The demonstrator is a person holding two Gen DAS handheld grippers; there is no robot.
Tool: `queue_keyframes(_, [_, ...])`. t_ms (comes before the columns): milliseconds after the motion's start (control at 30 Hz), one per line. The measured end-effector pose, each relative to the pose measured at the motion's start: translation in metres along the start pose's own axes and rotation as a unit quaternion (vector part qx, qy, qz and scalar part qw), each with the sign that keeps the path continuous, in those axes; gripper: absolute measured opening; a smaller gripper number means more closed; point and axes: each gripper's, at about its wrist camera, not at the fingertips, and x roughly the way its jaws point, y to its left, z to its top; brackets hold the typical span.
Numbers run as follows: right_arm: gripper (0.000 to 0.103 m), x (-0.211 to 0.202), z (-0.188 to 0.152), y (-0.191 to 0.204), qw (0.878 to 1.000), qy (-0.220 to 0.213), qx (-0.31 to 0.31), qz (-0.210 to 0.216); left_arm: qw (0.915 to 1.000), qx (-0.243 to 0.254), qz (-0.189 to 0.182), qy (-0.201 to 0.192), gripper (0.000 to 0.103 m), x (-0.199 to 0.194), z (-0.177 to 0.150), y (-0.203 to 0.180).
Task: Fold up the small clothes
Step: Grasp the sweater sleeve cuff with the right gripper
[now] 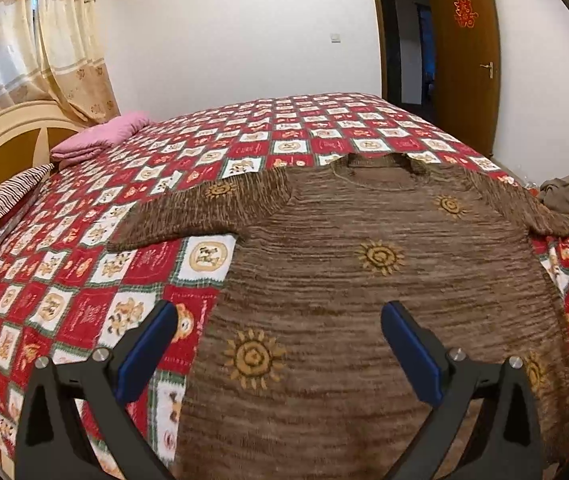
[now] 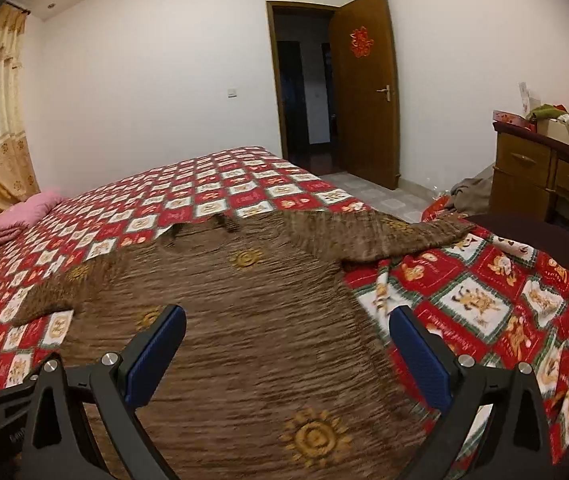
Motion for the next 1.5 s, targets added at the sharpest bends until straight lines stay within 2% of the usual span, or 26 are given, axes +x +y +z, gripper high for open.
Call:
queue_keyframes(100, [0.098, 0.012, 0.017, -0.034, 0.999, 0.006, 0.044, 0.005, 0.9998, -0.004, 0.002, 0.019, 0.103, 0.024, 0.007, 0.004])
queue_keyframes(167, [0.082, 0.02, 0.028, -0.057, 0.997, 0.013, 0.07, 0.0, 0.9995, 0.0, 0.012, 0.031, 0.103, 0.041, 0.012, 0.005])
queue_keyframes(233, [0.079, 0.03, 0.044, -0.092, 0.994, 0.02, 0.112, -0.008, 0.9992, 0.002, 0.024, 0.032, 0.103, 0.054, 0.015, 0.008])
queue_keyframes(267, [0.079, 0.035, 0.05, -0.114, 0.989, 0.023, 0.143, -0.008, 0.9992, 0.004, 0.031, 0.027, 0.103, 0.059, 0.016, 0.01])
queue_keyframes(367, [0.079, 0.05, 0.063, -0.186, 0.967, 0.022, 0.254, -0.005, 0.9984, 0.01, 0.056, 0.004, 0.103, 0.071, 0.018, 0.014])
queue_keyframes(400, [0.077, 0.06, 0.067, -0.207, 0.96, 0.027, 0.279, 0.012, 0.9982, 0.011, 0.058, -0.001, 0.103, 0.075, 0.017, 0.015])
queue_keyframes(467, [0.055, 0.082, 0.075, -0.229, 0.958, 0.05, 0.282, 0.029, 0.9984, 0.007, 0.056, 0.0, 0.103, 0.087, 0.015, 0.019])
queue_keyframes(500, [0.053, 0.096, 0.078, -0.239, 0.957, 0.068, 0.279, 0.031, 0.9985, 0.002, 0.055, 0.006, 0.103, 0.093, 0.015, 0.02])
queue_keyframes(533, [0.053, 0.107, 0.078, -0.246, 0.954, 0.08, 0.287, 0.036, 0.9984, -0.008, 0.053, 0.019, 0.103, 0.1, 0.014, 0.023])
queue_keyframes(600, [0.053, 0.129, 0.073, -0.262, 0.94, 0.103, 0.323, 0.049, 0.9973, -0.032, 0.044, 0.049, 0.103, 0.114, 0.012, 0.028])
queue_keyframes(667, [0.053, 0.143, 0.069, -0.271, 0.93, 0.109, 0.349, 0.049, 0.9955, -0.053, 0.035, 0.07, 0.103, 0.122, 0.008, 0.032])
queue_keyframes(733, [0.053, 0.155, 0.069, -0.28, 0.927, 0.105, 0.358, 0.044, 0.9948, -0.065, 0.026, 0.074, 0.103, 0.124, 0.005, 0.035])
queue_keyframes(833, [0.053, 0.175, 0.076, -0.288, 0.93, 0.11, 0.35, 0.018, 0.994, -0.077, 0.011, 0.077, 0.103, 0.126, 0.002, 0.036])
queue_keyframes(1000, [0.053, 0.208, 0.068, -0.308, 0.912, 0.129, 0.388, 0.028, 0.9942, -0.082, 0.007, 0.07, 0.103, 0.127, 0.0, 0.035])
queue_keyframes(1100, [0.053, 0.219, 0.073, -0.316, 0.915, 0.119, 0.385, 0.022, 0.994, -0.085, 0.001, 0.069, 0.103, 0.129, 0.002, 0.037])
queue_keyframes(1133, [0.05, 0.222, 0.074, -0.315, 0.916, 0.12, 0.384, 0.018, 0.9939, -0.087, -0.002, 0.069, 0.103, 0.13, 0.001, 0.038])
queue_keyframes(1200, [0.029, 0.226, 0.076, -0.315, 0.919, 0.13, 0.371, 0.002, 0.9936, -0.09, -0.005, 0.068, 0.103, 0.131, 0.002, 0.039])
queue_keyframes(1233, [0.012, 0.227, 0.077, -0.315, 0.923, 0.138, 0.359, -0.012, 0.9936, -0.09, -0.006, 0.068, 0.103, 0.131, 0.002, 0.039])
queue_keyframes(1267, [0.01, 0.228, 0.077, -0.315, 0.926, 0.147, 0.348, -0.024, 0.9937, -0.09, -0.005, 0.067, 0.103, 0.131, 0.002, 0.039])
queue_keyframes(1400, [0.007, 0.223, 0.09, -0.307, 0.933, 0.151, 0.325, -0.022, 0.9937, -0.091, -0.007, 0.066, 0.103, 0.131, 0.001, 0.039])
queue_keyframes(1500, [0.007, 0.212, 0.114, -0.277, 0.944, 0.136, 0.3, 0.007, 0.9936, -0.093, -0.009, 0.064, 0.103, 0.131, 0.001, 0.04])
